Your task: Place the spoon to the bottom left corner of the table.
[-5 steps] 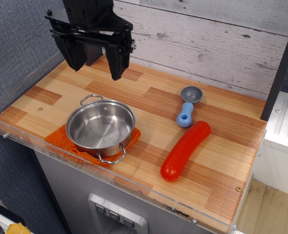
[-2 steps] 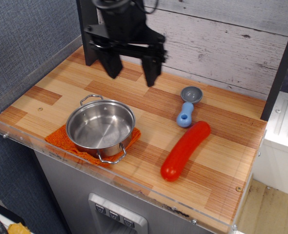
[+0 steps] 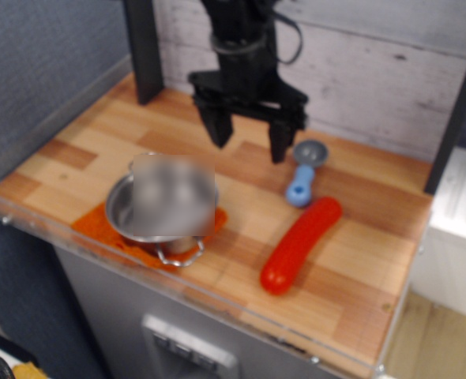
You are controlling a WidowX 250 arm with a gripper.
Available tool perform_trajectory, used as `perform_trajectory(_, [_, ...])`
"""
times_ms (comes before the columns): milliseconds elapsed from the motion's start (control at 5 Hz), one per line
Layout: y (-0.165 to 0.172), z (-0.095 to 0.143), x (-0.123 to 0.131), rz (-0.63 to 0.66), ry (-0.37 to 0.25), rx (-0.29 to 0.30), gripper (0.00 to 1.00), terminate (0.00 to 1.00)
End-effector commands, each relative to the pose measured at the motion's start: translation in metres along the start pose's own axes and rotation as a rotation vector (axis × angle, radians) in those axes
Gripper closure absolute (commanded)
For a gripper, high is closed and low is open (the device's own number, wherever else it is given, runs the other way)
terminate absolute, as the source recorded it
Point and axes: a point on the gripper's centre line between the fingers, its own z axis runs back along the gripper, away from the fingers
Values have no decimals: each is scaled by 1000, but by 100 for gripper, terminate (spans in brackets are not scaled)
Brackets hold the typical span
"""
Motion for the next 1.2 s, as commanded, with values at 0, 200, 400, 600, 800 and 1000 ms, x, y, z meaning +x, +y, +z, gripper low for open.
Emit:
perform_trajectory(0, [-6, -13, 21, 66, -67, 58, 0, 0])
perform_trajectory(200, [-13, -18, 32, 103, -97, 32, 0, 0])
perform_trajectory(400, [-18, -22, 38, 120, -105, 16, 0, 0])
perform_trajectory(600, [-20, -31, 42, 134, -95, 26, 0, 0])
perform_trajectory(800, [-22, -45, 40, 129, -67, 34, 0, 0])
perform_trajectory(1000, [-24, -57, 35, 129, -37, 50, 0, 0])
